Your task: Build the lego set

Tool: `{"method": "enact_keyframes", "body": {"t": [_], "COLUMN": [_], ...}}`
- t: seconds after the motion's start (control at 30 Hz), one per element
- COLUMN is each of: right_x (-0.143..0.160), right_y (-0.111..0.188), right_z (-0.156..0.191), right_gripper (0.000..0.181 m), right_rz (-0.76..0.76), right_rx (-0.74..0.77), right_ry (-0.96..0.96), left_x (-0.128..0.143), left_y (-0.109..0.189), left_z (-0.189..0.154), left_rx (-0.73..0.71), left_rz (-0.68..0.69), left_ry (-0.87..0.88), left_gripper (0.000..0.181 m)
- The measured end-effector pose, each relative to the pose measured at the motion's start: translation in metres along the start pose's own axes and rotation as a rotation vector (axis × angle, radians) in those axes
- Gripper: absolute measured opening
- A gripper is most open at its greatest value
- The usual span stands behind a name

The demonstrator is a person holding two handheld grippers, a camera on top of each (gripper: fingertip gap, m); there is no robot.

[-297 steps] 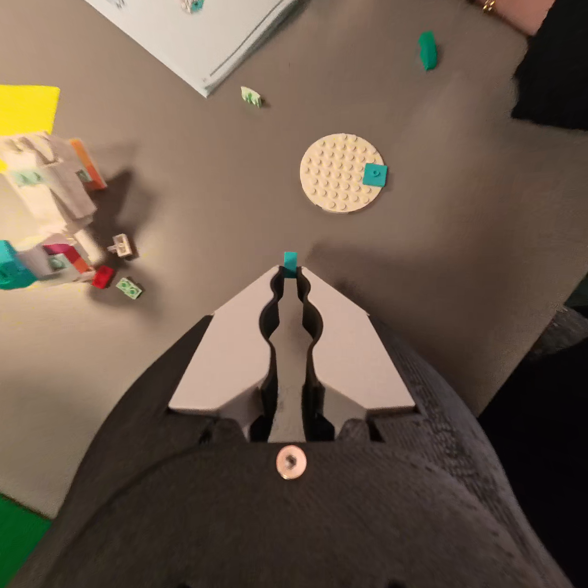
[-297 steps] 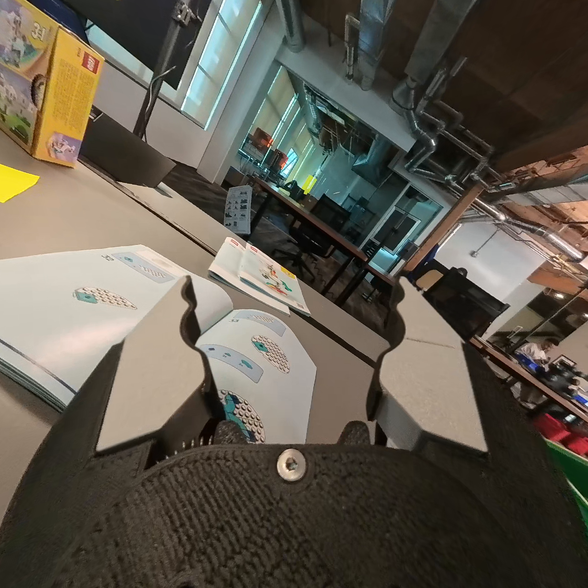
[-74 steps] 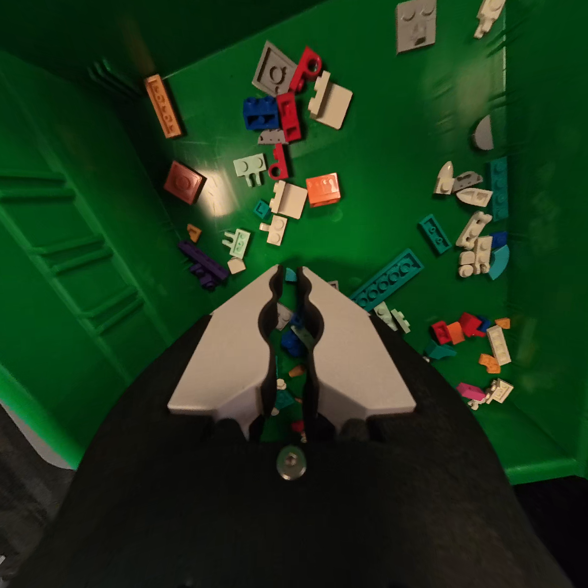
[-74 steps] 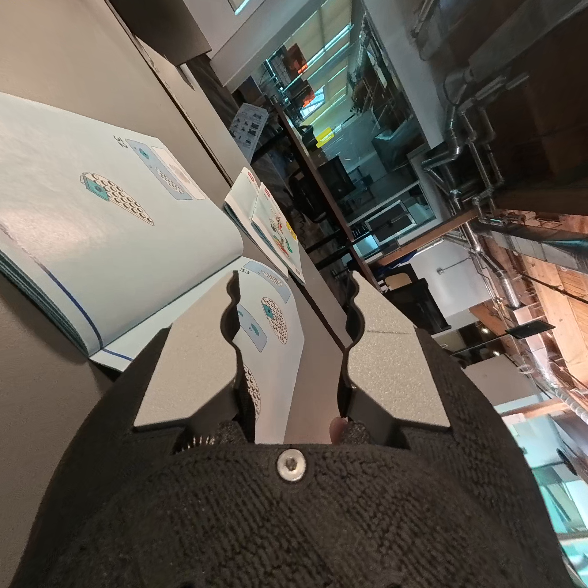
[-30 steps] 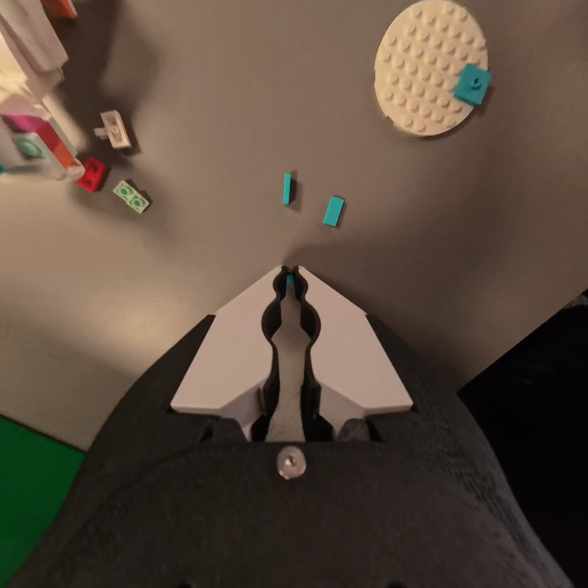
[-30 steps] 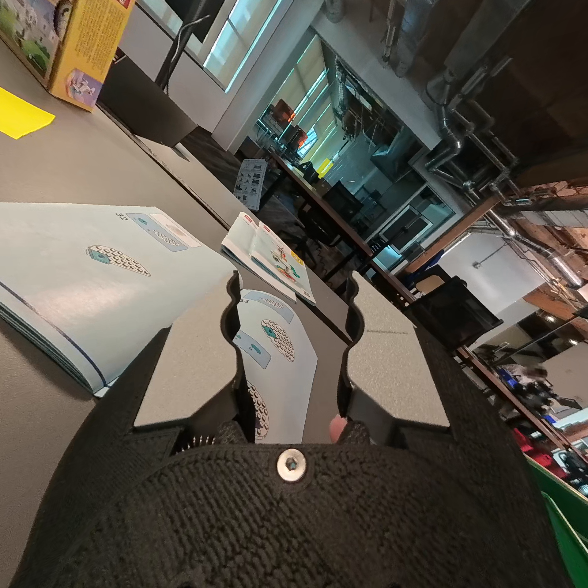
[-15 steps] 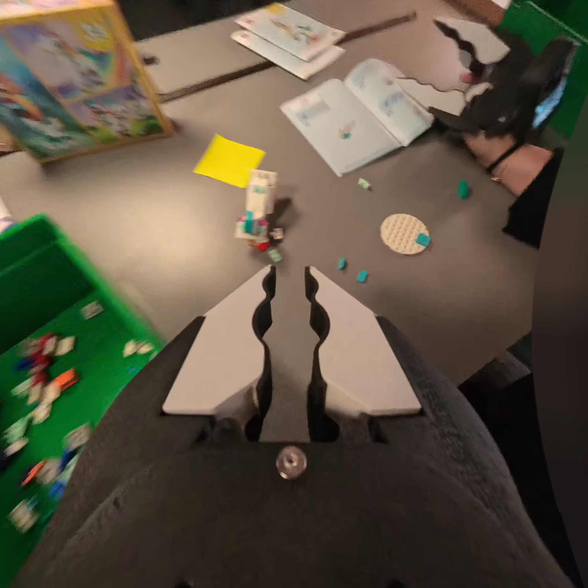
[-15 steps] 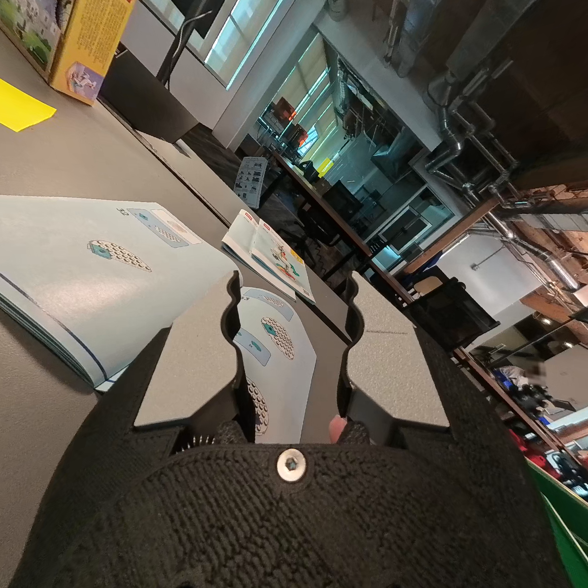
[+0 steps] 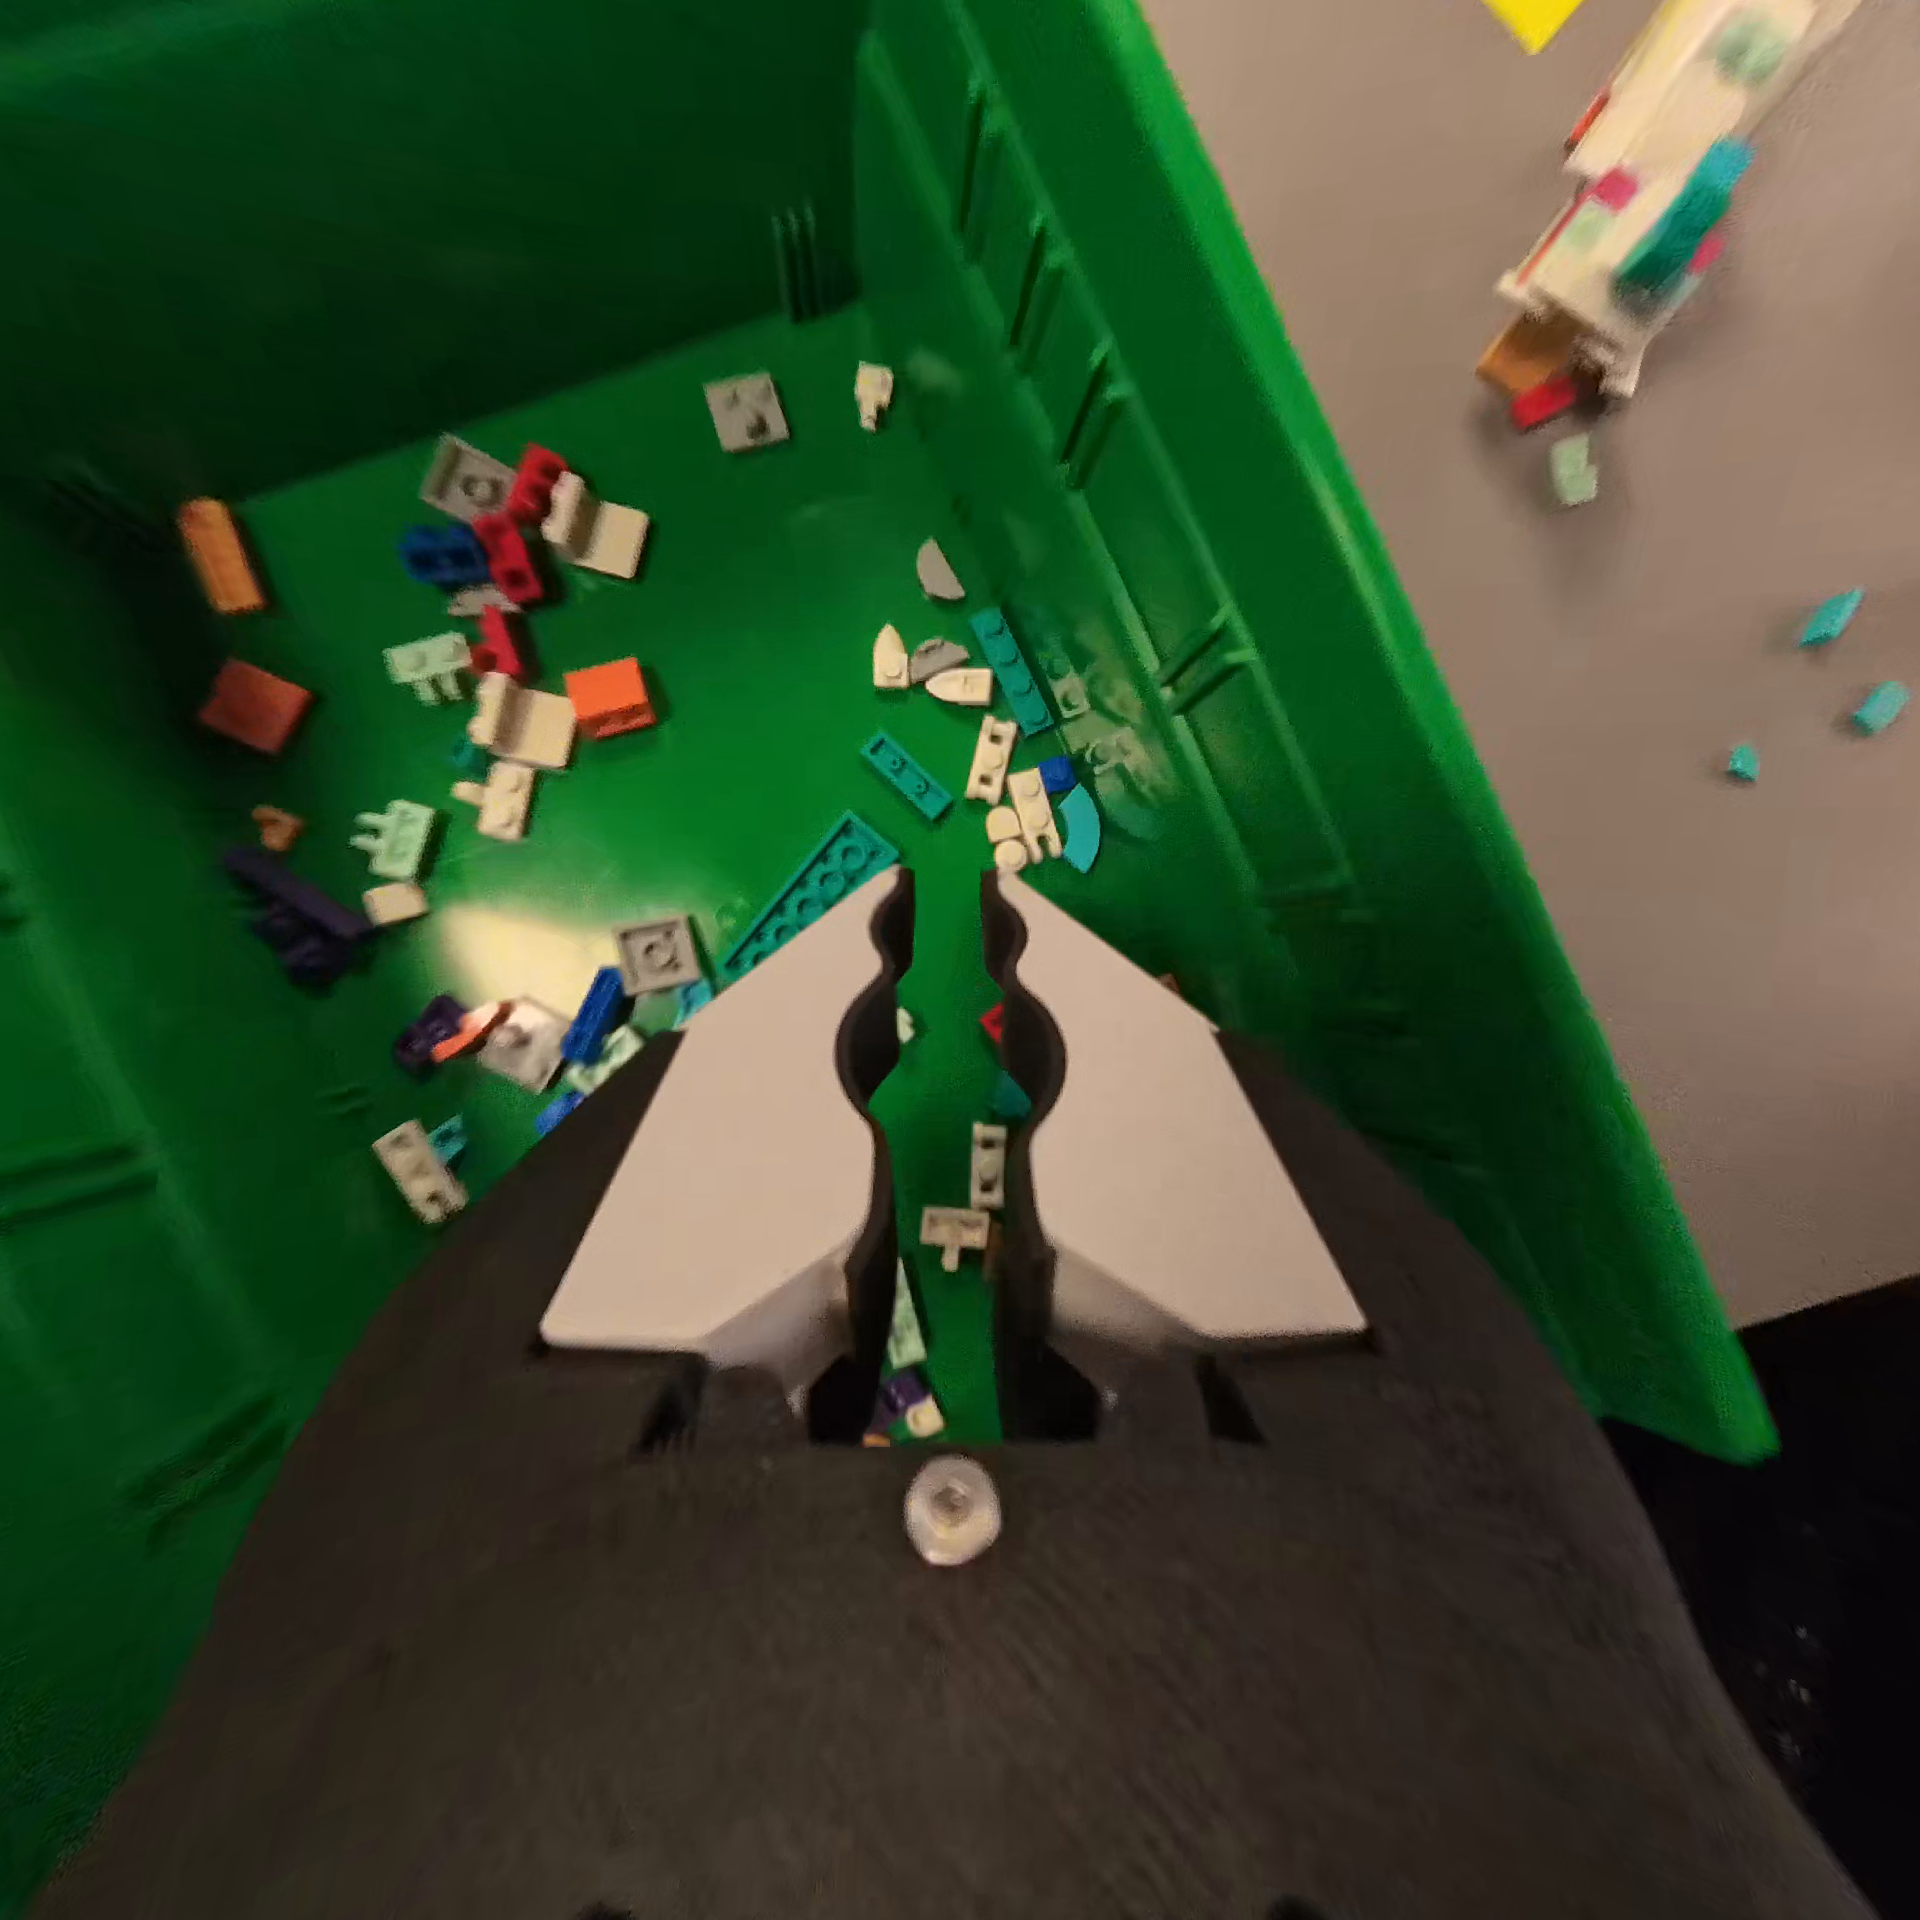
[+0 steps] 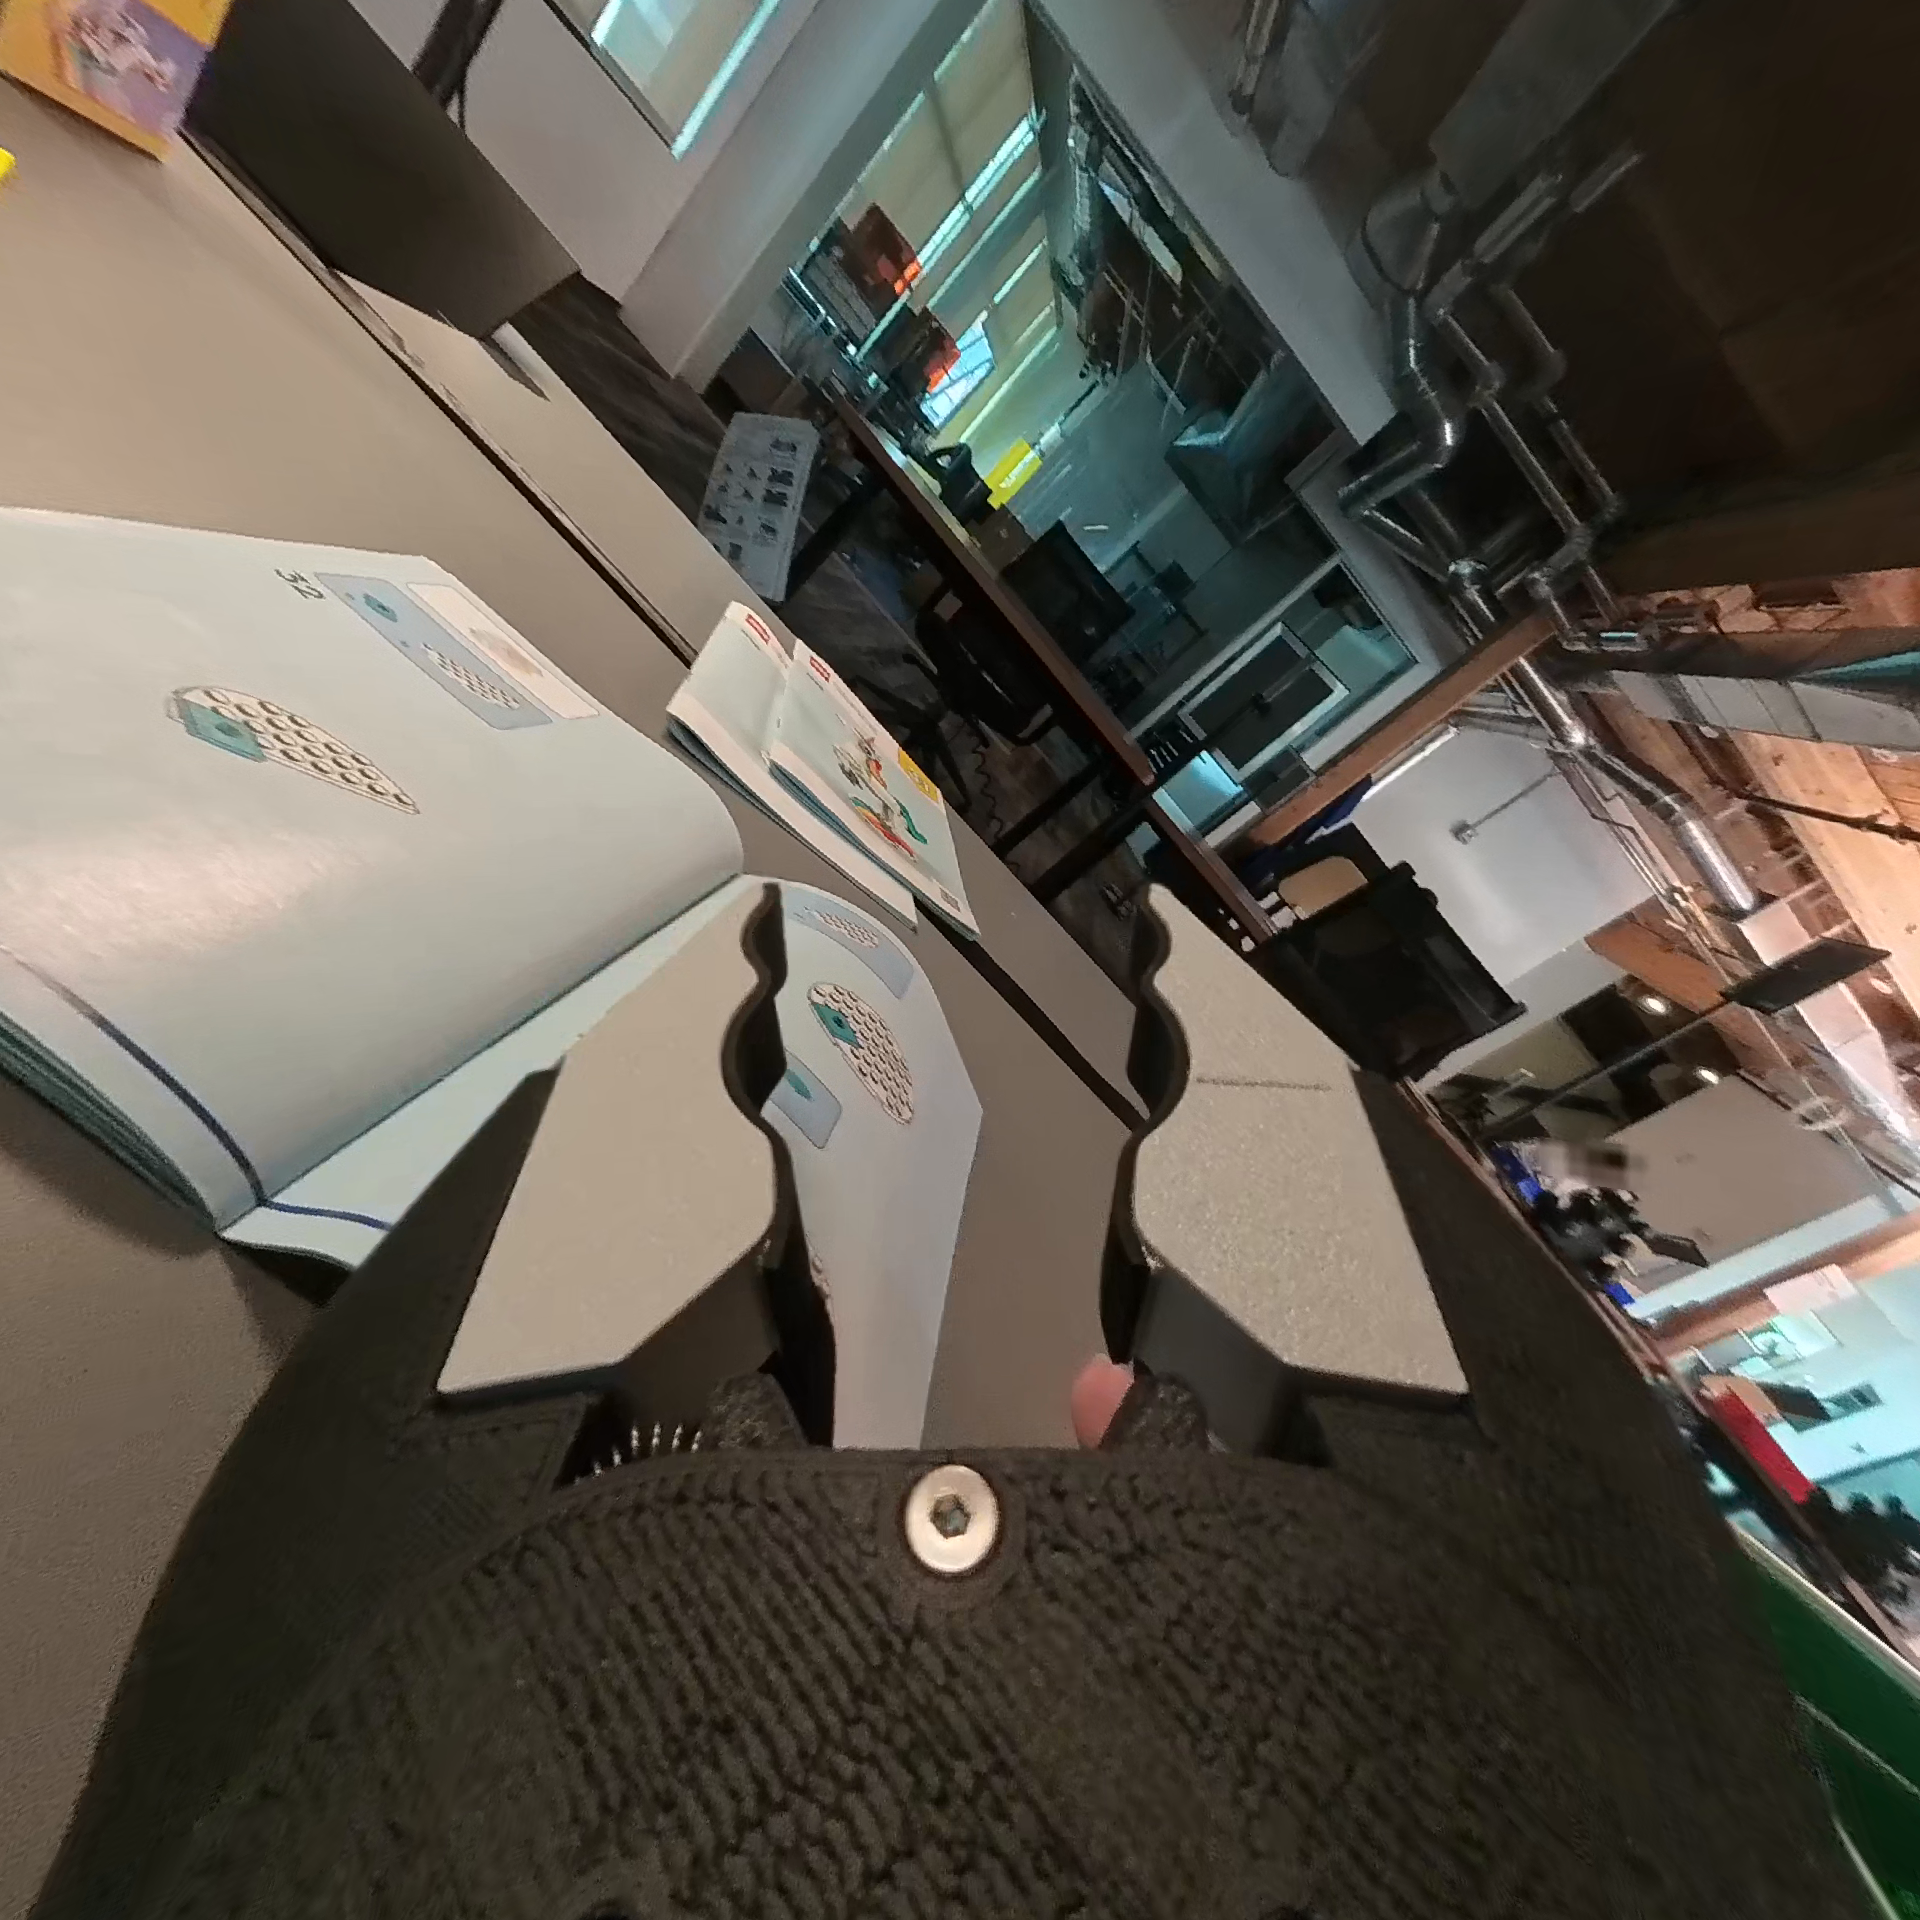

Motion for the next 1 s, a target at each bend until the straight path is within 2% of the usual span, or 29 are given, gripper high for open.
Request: {"method": "enact_keyframes", "body": {"t": [0.07,0.17,0.33,0.43,0.5,0.57,0.67,0.83,0.9,1.0], "right_x": [0.001,0.004,0.006,0.007,0.007,0.007,0.007,0.006,0.004,0.004], "right_y": [-0.001,-0.004,-0.006,-0.008,-0.009,-0.009,-0.010,-0.011,-0.011,-0.011], "right_z": [0.000,0.001,0.003,0.004,0.005,0.006,0.008,0.012,0.013,0.014], "right_gripper": [0.065,0.065,0.064,0.063,0.062,0.062,0.062,0.061,0.061,0.061], "right_rz": [0.024,0.068,0.119,0.146,0.157,0.165,0.175,0.173,0.166,0.157], "right_rx": [0.013,0.020,0.032,0.032,0.033,0.031,0.026,0.016,0.013,0.009], "right_ry": [0.016,0.050,0.099,0.122,0.136,0.151,0.173,0.213,0.228,0.236], "left_x": [0.000,-0.003,-0.010,-0.009,-0.007,-0.003,0.000,-0.005,-0.006,-0.010], "left_y": [-0.018,-0.035,-0.038,-0.033,-0.032,-0.034,-0.030,0.009,0.019,0.019], "left_z": [0.002,0.007,0.015,0.007,0.002,0.001,0.012,0.055,0.068,0.074], "left_rx": [0.056,0.052,0.099,0.297,0.372,0.342,0.197,-0.120,-0.208,-0.177], "left_rz": [0.039,0.078,0.073,0.088,0.103,0.136,0.133,0.040,0.106,0.233], "left_ry": [-0.028,-0.068,-0.097,-0.132,-0.160,-0.193,-0.200,-0.053,-0.027,-0.043], "left_gripper": [0.012,0.012,0.013,0.014,0.015,0.014,0.011,0.009,0.012,0.013]}}
Point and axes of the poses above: each gripper's, where its closed fingertips meet, y back along the fingers, x out of its underside, z = x × y across the jaws, the point moved 10 cm from there along y, back along the fingers, and after that the axes turned 2 degrees about -x, right-handed, at the moved point
